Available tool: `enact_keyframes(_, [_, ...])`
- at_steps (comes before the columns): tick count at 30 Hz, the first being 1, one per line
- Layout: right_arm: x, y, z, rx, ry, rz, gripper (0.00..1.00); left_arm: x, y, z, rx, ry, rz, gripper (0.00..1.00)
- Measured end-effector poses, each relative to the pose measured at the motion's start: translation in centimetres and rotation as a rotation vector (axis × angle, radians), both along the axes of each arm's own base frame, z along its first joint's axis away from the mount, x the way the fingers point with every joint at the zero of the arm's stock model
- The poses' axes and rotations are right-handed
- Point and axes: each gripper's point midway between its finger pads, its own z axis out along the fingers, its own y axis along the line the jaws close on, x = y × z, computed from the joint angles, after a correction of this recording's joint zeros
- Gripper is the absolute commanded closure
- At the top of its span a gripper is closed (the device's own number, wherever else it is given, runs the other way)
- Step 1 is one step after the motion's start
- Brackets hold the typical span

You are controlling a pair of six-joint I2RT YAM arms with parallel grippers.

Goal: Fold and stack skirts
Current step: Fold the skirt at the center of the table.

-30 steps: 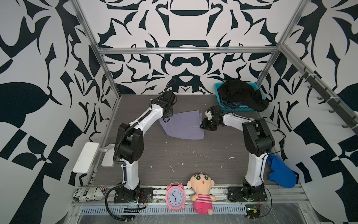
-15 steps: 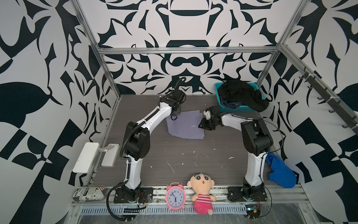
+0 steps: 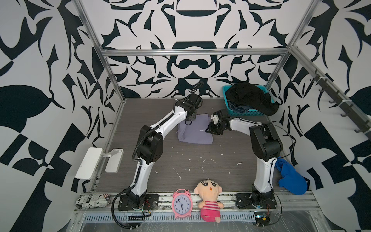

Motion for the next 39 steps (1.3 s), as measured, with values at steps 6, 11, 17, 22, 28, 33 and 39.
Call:
enact_keyframes(6, [0.0,0.0,0.0,0.0,0.001,-0.001,0.67,-0.3,-1.5,0.3,-0.006,0.0,-0.025,1.0])
enact_keyframes(11, [0.1,0.1,-0.1,0.007,0.001,0.0,0.68,-0.2,-3.7,1.2,-0.039,-0.023,-0.058,1.0])
enact_keyframes(17, [0.1,0.2,-0.1,0.011,-0.001,0.001,0.69,-0.3,-6.2,0.0,-0.045,-0.007,-0.097,1.0])
enact_keyframes(22, [0.1,0.2,-0.1,0.01,0.0,0.001,0.69,-0.8,-6.5,-1.4,-0.025,0.029,-0.109,1.0])
enact_keyframes(28, [-0.4,-0.3,0.1,-0.014,0.003,-0.002,0.65,-0.8,-5.9,-1.8,0.01,0.026,-0.111,1.0])
enact_keyframes(33, [-0.9,-0.9,1.7,-0.013,-0.014,-0.012,0.66,-1.3,-5.3,-2.2,0.028,0.035,-0.114,1.0])
enact_keyframes(39, [-0.7,-0.9,1.2,-0.003,-0.007,-0.014,0.7,-1.4,-5.8,-1.6,0.007,0.025,-0.125,1.0])
